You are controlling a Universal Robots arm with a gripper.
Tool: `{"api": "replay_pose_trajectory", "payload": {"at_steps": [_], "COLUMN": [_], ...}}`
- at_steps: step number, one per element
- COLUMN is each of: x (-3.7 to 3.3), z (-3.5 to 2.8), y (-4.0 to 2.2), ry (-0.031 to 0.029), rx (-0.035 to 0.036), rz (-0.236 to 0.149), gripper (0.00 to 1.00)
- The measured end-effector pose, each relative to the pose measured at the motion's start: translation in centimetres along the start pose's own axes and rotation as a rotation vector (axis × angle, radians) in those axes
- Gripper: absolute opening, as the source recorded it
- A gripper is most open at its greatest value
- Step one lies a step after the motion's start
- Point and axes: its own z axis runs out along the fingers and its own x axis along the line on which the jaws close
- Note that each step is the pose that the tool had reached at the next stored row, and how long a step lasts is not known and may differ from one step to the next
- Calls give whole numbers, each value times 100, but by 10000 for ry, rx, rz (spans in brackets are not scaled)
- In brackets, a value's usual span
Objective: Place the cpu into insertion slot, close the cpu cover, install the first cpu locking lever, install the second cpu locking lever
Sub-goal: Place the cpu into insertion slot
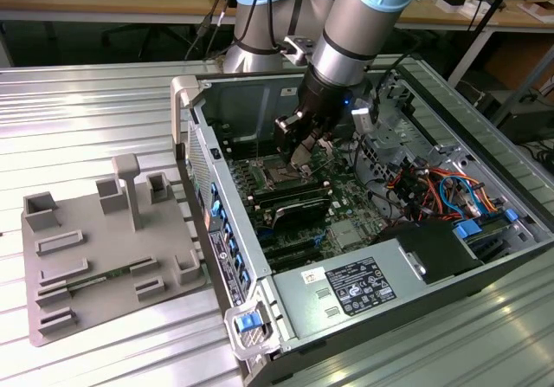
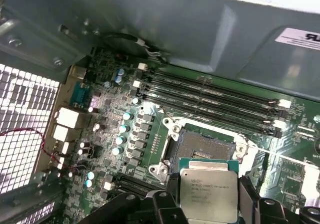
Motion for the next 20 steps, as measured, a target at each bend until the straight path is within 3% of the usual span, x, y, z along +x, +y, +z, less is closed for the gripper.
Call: {"api": "replay_pose_trajectory", "payload": {"at_steps": [6, 20], "x": [0, 0], "z": [4, 10], "y": [0, -1], "ry": [-90, -238], "rx": [31, 112], "rz": [1218, 3296], "gripper": [55, 55]}}
